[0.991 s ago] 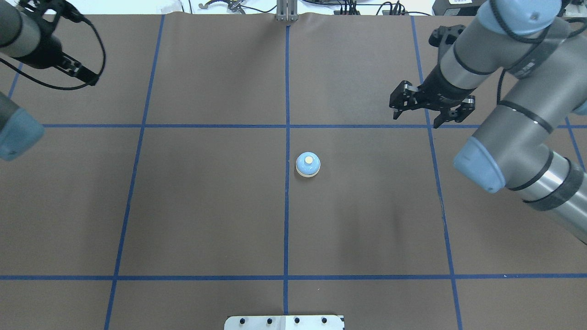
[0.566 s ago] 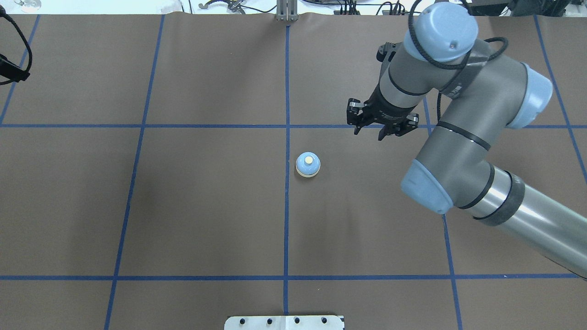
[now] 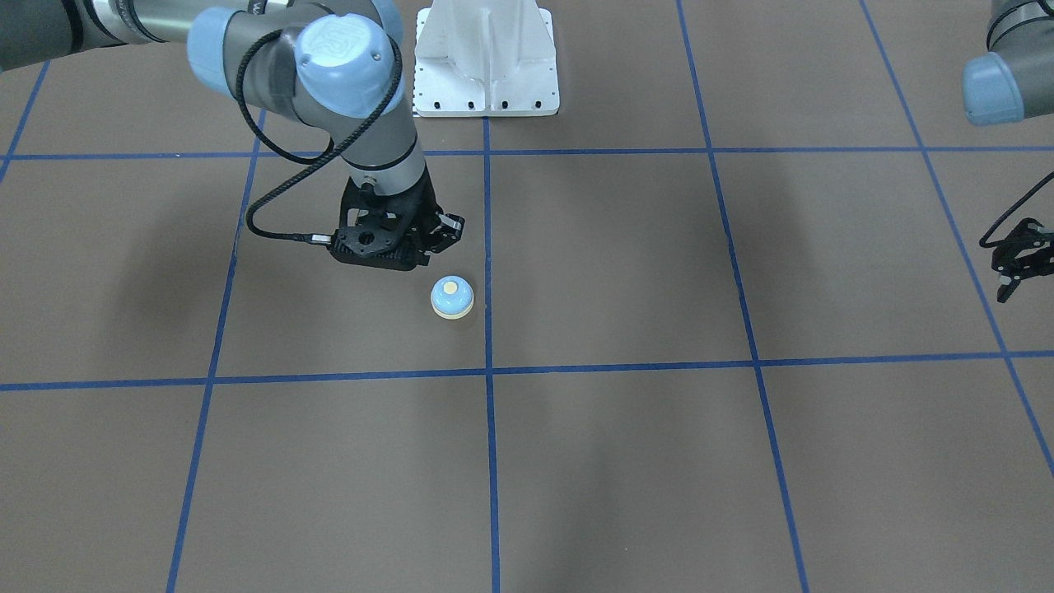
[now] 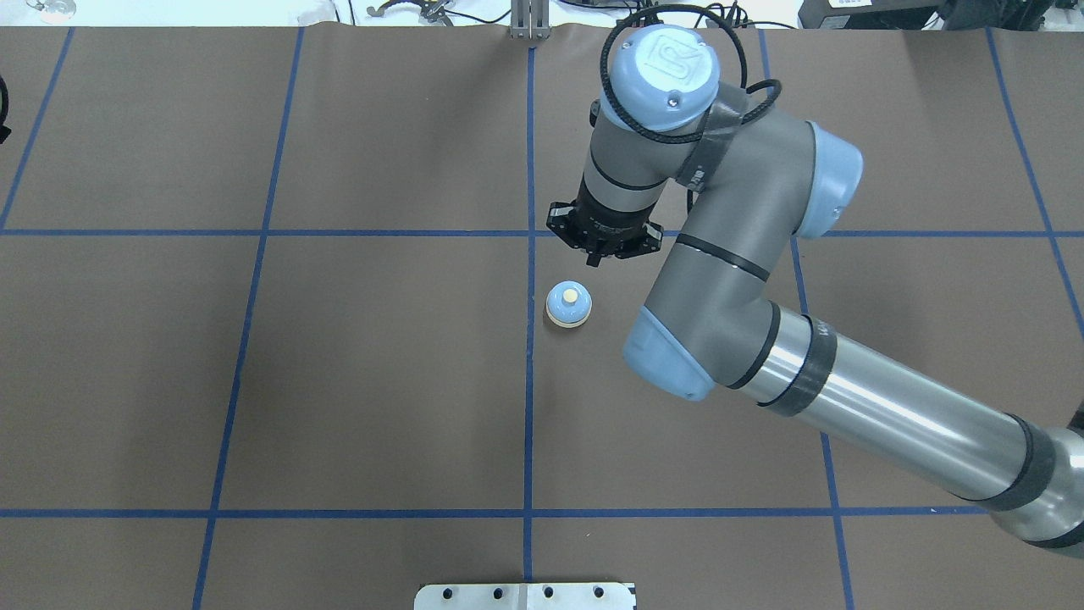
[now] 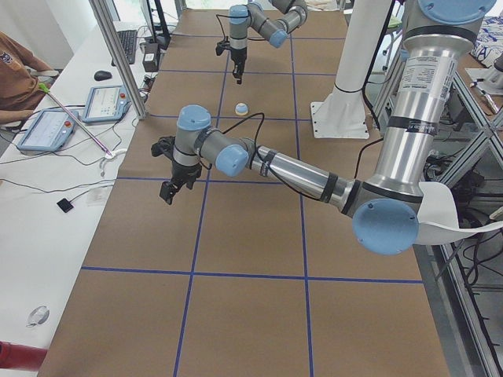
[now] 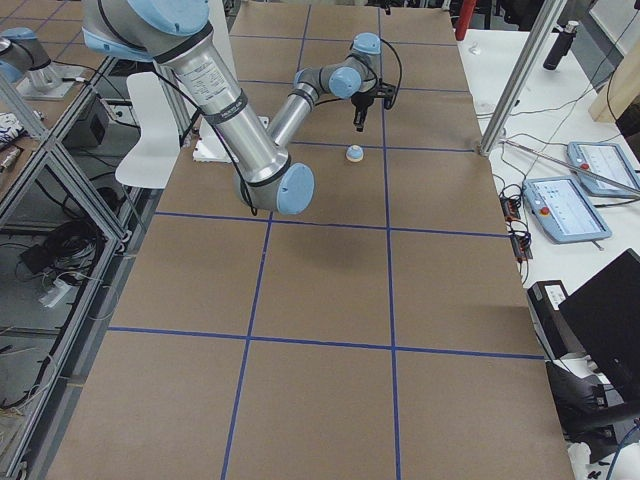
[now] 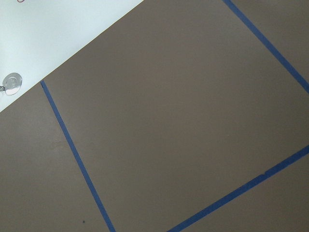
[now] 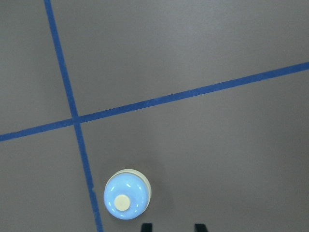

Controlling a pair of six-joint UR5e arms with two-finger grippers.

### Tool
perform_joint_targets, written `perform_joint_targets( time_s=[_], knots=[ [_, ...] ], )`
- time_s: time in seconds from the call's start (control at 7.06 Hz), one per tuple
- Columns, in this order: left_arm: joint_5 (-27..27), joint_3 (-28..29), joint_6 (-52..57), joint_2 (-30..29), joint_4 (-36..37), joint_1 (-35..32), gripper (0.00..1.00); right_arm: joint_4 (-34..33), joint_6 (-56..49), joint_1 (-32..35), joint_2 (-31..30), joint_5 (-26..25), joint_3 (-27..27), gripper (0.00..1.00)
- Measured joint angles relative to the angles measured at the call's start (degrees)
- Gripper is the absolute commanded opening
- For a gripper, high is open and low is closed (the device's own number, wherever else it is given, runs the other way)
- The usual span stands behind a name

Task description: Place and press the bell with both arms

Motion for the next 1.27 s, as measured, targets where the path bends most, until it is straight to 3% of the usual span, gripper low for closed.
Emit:
perform_joint_targets(
  time_s=[0.57,1.27],
  knots=[
    [-1.3,-0.1,-0.1,0.7,0.0,-1.0,1.00,4.1,-0.8,-2.1,3.7,-1.3,-9.5,0.00],
    [-1.3,-0.1,-0.3,0.7,0.0,-1.0,1.00,5.9,-0.8,-3.5,3.3,-1.9,-13.2,0.00]
  ],
)
